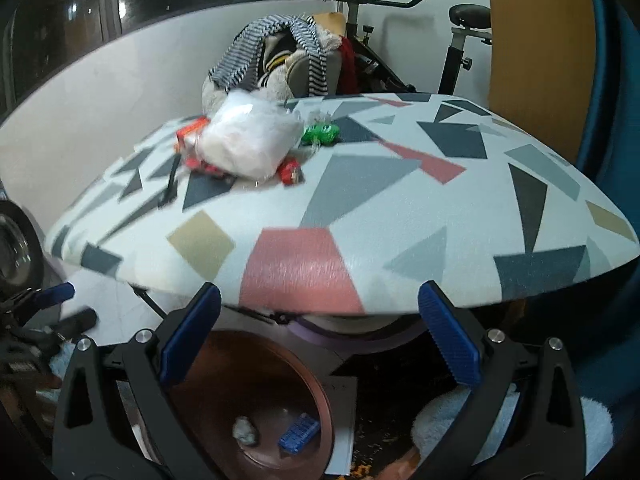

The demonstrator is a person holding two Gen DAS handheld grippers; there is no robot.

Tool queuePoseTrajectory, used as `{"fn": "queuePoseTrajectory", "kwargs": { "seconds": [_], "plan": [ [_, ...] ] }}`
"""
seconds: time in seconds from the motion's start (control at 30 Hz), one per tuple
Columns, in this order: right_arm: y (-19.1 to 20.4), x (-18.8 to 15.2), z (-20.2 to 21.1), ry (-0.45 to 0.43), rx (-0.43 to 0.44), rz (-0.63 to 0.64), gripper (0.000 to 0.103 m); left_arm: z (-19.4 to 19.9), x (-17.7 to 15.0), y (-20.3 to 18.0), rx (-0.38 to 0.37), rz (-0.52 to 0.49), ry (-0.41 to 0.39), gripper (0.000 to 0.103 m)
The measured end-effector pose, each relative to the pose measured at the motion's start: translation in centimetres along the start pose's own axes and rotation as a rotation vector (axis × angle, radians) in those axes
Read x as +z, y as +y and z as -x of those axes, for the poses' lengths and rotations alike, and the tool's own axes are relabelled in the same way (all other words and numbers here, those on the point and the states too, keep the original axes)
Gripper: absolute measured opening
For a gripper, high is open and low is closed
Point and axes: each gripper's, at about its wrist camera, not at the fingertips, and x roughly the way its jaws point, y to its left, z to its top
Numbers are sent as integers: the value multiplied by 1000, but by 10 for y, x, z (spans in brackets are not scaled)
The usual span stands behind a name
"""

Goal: Collect trash
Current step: 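Grasp the gold foil wrapper with the left tool while the right tool grasps the green toy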

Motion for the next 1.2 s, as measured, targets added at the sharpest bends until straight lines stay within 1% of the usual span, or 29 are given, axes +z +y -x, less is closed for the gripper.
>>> {"fn": "queuePoseTrajectory", "kwargs": {
  "seconds": [0.07, 0.17, 0.27, 0.37, 0.4, 0.47, 0.53, 0.57, 0.6, 0.63, 0.67, 0.73, 0.77, 0.87, 0.93, 1.0, 1.03, 1.07, 1.13, 1.2],
  "plan": [
    [-4, 9, -1, -9, 6, -1, 97, 6, 16, 4, 9, -5, -36, 97],
    [-14, 31, -12, 38, 28, -4, 97, 11, 43, 13, 12, -4, -77, 97],
    [-26, 63, -36, 144, 0, 5, 97, 12, 71, 27, 20, 5, -98, 97],
    [-35, 86, -47, 117, 19, 13, 97, 8, 89, 43, 6, 34, -83, 97],
    [-37, 101, -58, 116, 24, 45, 97, 4, 96, 50, 11, 56, -65, 97],
    [-38, 118, -75, 116, 33, 86, 95, -4, 106, 62, 7, 95, -46, 97],
    [-40, 130, -94, 132, 48, 103, 80, -13, 115, 74, 17, 131, -31, 97],
    [-41, 136, -104, 144, 57, 101, 78, -17, 120, 79, 18, 142, -26, 97],
    [-43, 145, -123, 160, 85, 77, 74, -19, 123, 83, 22, 148, -24, 97],
    [-44, 149, -132, 168, 99, 63, 69, -22, 126, 87, 28, 156, -24, 97],
    [-45, 155, -149, 190, 120, 35, 67, -25, 129, 90, 31, 163, -25, 97],
    [-42, 161, -170, 222, 128, 18, 59, -33, 136, 99, 33, 186, -19, 97],
    [-39, 164, -184, 239, 136, 13, 59, -36, 139, 102, 34, 194, -16, 97],
    [-30, 168, -206, 266, 136, 16, 57, -48, 150, 114, 36, 227, -4, 97],
    [-22, 170, -222, 289, 131, 31, 57, -54, 155, 117, 33, 232, -1, 97],
    [-18, 170, -234, 308, 126, 43, 57, -60, 161, 118, 35, 222, 4, 94],
    [-16, 170, -239, 322, 122, 47, 53, -64, 165, 117, 36, 211, 10, 91],
    [-16, 169, -242, 328, 137, 45, 51, -69, 169, 116, 33, 197, 18, 88],
    [-14, 168, -241, 315, 147, 66, 37, -76, 175, 114, 22, 182, 25, 86],
    [-12, 166, -238, 300, 151, 95, 33, -87, 184, 110, 2, 165, 36, 83]
  ]
}}
